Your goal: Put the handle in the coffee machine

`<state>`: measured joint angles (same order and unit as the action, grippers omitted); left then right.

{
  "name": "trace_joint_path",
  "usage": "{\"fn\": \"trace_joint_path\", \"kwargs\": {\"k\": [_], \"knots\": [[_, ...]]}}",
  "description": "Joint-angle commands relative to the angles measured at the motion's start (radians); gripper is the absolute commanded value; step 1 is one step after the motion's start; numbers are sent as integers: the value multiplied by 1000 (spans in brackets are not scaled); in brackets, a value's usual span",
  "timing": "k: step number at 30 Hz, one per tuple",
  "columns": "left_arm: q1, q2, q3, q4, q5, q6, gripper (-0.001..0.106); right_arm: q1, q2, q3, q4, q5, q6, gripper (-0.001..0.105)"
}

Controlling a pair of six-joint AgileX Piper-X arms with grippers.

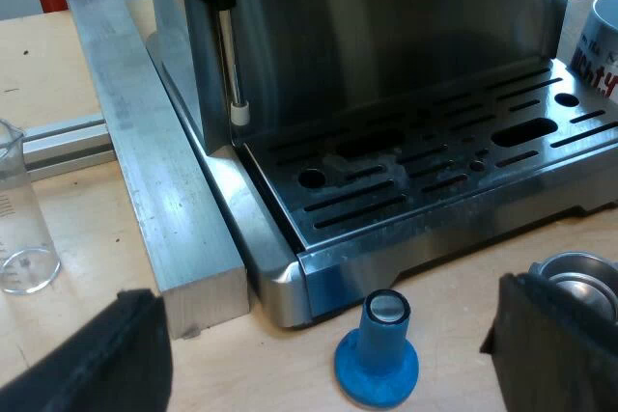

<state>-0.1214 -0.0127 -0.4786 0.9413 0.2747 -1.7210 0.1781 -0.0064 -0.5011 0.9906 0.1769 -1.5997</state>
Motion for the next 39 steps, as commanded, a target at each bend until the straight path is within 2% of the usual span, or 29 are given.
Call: {"fn": "trace_joint_path", "kwargs": {"k": [1, 5, 8, 16, 21, 24, 30, 34, 39], "knots": [[-4, -136, 3, 0, -11, -8, 70, 1, -44, -9, 6, -3, -16, 50], [-4, -136, 3, 0, -11, -14, 70, 1, -44, -9, 6, -1, -16, 50], [-4, -136, 3, 0, -11, -50, 70, 1, -44, -9, 2, 5, -9, 50], [-4, -133, -8, 5, -9, -56, 70, 1, -41, -23, 31, -3, -2, 50], [-52, -103, -44, 33, -9, -70, 70, 1, -7, -59, 96, -10, 1, 50], [-96, -76, -61, 33, -9, -70, 70, 1, 44, -90, 118, -57, -1, 50], [-150, 5, -104, 33, 50, -70, 70, 1, 177, -176, 147, -141, -10, 50], [-168, 59, -127, 33, 97, -70, 79, 1, 288, -247, 179, -248, -39, 50], [-214, 96, -136, 33, 125, -70, 80, 1, 420, -346, 241, -304, -64, 50]]}}
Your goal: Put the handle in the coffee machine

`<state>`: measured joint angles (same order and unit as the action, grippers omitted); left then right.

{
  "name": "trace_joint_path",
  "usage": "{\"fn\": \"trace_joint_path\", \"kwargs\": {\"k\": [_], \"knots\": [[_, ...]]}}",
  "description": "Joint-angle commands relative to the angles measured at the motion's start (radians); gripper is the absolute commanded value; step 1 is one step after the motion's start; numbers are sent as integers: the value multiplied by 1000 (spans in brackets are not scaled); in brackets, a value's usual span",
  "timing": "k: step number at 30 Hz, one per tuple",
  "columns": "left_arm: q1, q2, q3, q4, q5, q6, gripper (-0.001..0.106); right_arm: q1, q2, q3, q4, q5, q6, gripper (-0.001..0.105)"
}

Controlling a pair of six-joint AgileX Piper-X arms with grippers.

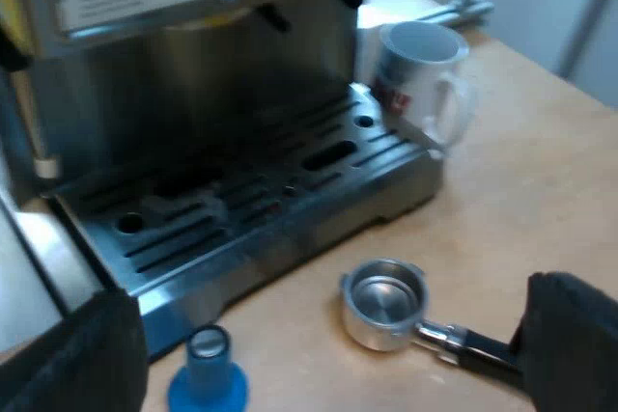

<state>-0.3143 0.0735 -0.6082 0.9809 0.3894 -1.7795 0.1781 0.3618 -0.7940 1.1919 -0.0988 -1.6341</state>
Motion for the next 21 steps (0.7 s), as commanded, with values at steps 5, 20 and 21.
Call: {"fn": "trace_joint_path", "kwargs": {"k": [5, 20, 21], "knots": [[-96, 19, -6, -7, 11, -11, 80, 1, 179, -146, 108, -78, -53, 50], [-278, 53, -6, -7, 43, -11, 80, 7, 368, -281, 136, -153, -83, 50], [-288, 60, -6, -7, 43, -11, 80, 12, 373, -282, 136, -153, -83, 50]]}}
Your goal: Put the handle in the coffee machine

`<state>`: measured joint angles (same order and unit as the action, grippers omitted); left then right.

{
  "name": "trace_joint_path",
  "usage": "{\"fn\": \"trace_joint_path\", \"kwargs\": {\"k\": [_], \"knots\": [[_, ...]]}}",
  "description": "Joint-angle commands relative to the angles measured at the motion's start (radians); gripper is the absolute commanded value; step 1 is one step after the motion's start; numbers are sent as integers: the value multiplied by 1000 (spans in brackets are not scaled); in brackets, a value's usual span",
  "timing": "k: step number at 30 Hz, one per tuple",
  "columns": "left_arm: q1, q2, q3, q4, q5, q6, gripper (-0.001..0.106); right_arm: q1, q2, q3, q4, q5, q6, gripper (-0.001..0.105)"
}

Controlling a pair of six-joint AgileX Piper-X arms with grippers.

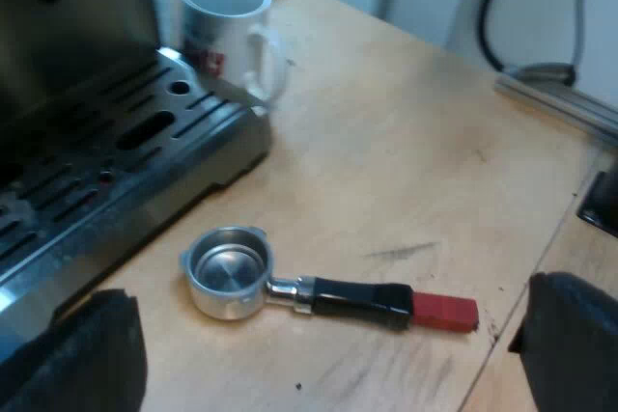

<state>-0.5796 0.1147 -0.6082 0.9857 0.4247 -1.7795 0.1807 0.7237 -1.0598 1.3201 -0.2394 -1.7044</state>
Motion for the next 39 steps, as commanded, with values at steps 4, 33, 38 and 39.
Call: {"fn": "trace_joint_path", "kwargs": {"k": [4, 33, 38, 39], "knots": [[-77, 59, -6, -11, 23, -11, 80, 76, 49, -17, 8, -6, -13, 50], [-138, 189, -6, -11, 105, 34, 80, 545, 367, 37, -112, 160, 143, 21], [-138, 189, -6, -11, 111, 34, 80, 648, 381, 182, -219, 148, 275, 0], [-138, 189, -6, -11, 111, 34, 80, 662, 381, 193, -229, 148, 291, 0]]}}
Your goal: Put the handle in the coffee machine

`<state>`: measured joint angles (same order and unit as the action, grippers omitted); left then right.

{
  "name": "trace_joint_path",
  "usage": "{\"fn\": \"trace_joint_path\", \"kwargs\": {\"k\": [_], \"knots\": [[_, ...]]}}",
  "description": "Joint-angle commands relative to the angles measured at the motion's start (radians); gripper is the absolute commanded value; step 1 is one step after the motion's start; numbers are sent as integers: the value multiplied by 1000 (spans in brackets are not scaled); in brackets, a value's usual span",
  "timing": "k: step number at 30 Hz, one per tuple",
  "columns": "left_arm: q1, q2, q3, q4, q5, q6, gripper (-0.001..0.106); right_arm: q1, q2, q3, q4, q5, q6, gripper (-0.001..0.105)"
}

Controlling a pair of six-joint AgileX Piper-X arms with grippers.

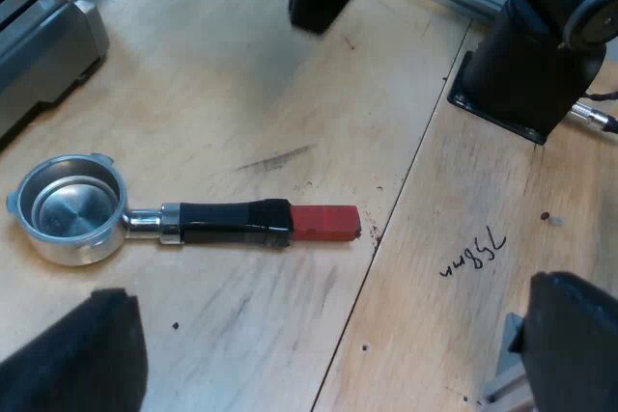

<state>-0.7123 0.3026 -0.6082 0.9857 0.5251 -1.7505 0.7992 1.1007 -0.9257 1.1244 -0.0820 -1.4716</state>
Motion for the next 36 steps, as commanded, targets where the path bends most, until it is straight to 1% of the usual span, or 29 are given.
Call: {"fn": "trace_joint_path", "kwargs": {"k": [1, 2, 3, 5, 6, 7, 8, 11, 14, 19, 29, 36], "knots": [[-6, 1, -6, -11, 11, 5, 80, 61, 4, 76, -49, -11, 76, 0], [-6, 1, -6, -11, 11, 5, 80, 83, 4, 97, -67, -11, 104, 0], [-6, 1, -6, -11, 11, 5, 80, 94, 4, 107, -77, -11, 114, 0], [-6, 1, -6, -11, 11, 5, 80, 135, 4, 144, -119, -11, 178, 0], [-6, 1, -6, -11, 11, 5, 80, 140, 4, 152, -128, -11, 193, 0], [-6, 1, -6, -11, 11, 5, 80, 156, 4, 166, -146, -11, 223, 0], [-6, 1, -6, -11, 11, 5, 80, 162, 4, 171, -153, -11, 228, 0], [-6, 1, -6, -11, 11, 5, 80, 183, 4, 204, -197, -11, 277, 0], [-6, 1, -6, -11, 18, 5, 80, 183, 4, 214, -212, -11, 283, 0], [-6, 1, -6, -11, 49, 5, 80, 183, 63, 221, -243, -11, 288, 0], [-6, 1, -6, -11, 49, 5, 80, 183, 202, 221, -317, -13, 297, 0], [-6, 1, -6, -11, 49, 5, 80, 183, 244, 221, -367, -13, 297, 0]]}}
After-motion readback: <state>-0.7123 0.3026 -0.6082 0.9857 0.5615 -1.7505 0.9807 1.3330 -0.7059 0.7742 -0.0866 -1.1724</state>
